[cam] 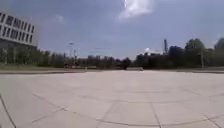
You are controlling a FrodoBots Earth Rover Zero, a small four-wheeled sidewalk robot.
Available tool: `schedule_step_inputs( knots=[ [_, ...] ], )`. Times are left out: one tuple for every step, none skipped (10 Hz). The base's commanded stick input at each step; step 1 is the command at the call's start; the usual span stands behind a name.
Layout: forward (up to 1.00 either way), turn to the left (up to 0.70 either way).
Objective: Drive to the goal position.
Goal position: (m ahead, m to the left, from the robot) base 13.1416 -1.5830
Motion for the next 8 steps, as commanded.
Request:
schedule_step_inputs(
  knots=[
    [0.70, 0.00],
    [0.70, 0.00],
    [0.70, 0.00],
    [0.70, 0.00],
    [0.70, 0.00],
    [0.70, -0.17],
    [0.70, -0.35],
    [0.70, -0.35]
  ],
)
